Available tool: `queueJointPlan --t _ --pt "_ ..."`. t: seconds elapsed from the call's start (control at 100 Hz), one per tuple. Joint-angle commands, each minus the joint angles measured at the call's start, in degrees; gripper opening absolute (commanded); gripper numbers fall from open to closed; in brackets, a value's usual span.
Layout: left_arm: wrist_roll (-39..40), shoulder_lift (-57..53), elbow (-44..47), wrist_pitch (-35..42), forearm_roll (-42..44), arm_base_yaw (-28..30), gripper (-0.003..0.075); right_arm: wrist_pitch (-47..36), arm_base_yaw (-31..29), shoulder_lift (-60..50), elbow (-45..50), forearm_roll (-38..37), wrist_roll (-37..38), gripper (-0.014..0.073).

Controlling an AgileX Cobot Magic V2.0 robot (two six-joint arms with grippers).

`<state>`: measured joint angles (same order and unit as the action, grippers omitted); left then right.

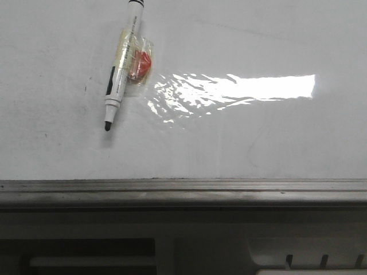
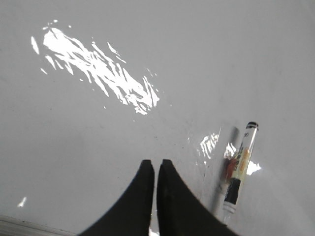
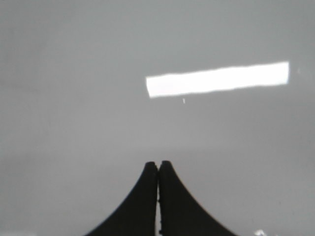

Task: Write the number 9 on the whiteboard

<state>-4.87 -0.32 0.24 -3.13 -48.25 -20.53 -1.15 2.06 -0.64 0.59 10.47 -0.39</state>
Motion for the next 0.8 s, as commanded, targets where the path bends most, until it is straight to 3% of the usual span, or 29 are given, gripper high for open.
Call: queueJointPlan --t 0.0,0.12,0.23,0.36,0.48,0.61,0.69,0.79 --pt "0.4 -1.4 2.3 4.5 -4.1 0.1 -0.0020 -11.8 0.0 -0.9 1.5 5.5 -0.3 -0.0049" --pt "0.4 -1.4 2.3 5.6 -4.1 0.1 -0.0020 -20.4 0.0 -0.9 1.5 8.9 -0.3 -0.0049" --pt "0.4 -1.4 2.0 7.2 -5.9 0.1 -0.0020 -22.0 0.0 -0.9 1.2 13.2 0.1 -0.0049" --pt "-0.7 -0.3 -0.6 8.1 -6.0 0.1 -0.0020 -11.9 0.0 -0.7 -0.8 28.1 0.1 -0.0049" --pt "-3.7 4.6 -5.4 7.6 -2.8 0.1 -0.0020 -3.1 0.0 0.0 -4.9 27.4 -0.2 -0.0049" --pt "-8.0 14.1 -13.0 2.1 5.8 0.1 -0.0011 11.0 0.0 3.7 -12.1 20.7 -5.7 -0.0049" --pt "-9.1 20.6 -18.5 -4.7 13.3 0.1 0.0069 17.3 0.0 7.1 -16.3 15.2 -6.5 -0.0049" --pt "-9.1 29.3 -24.9 -11.5 17.9 0.1 0.0293 25.1 0.0 12.0 -21.6 7.7 -6.5 -0.0049"
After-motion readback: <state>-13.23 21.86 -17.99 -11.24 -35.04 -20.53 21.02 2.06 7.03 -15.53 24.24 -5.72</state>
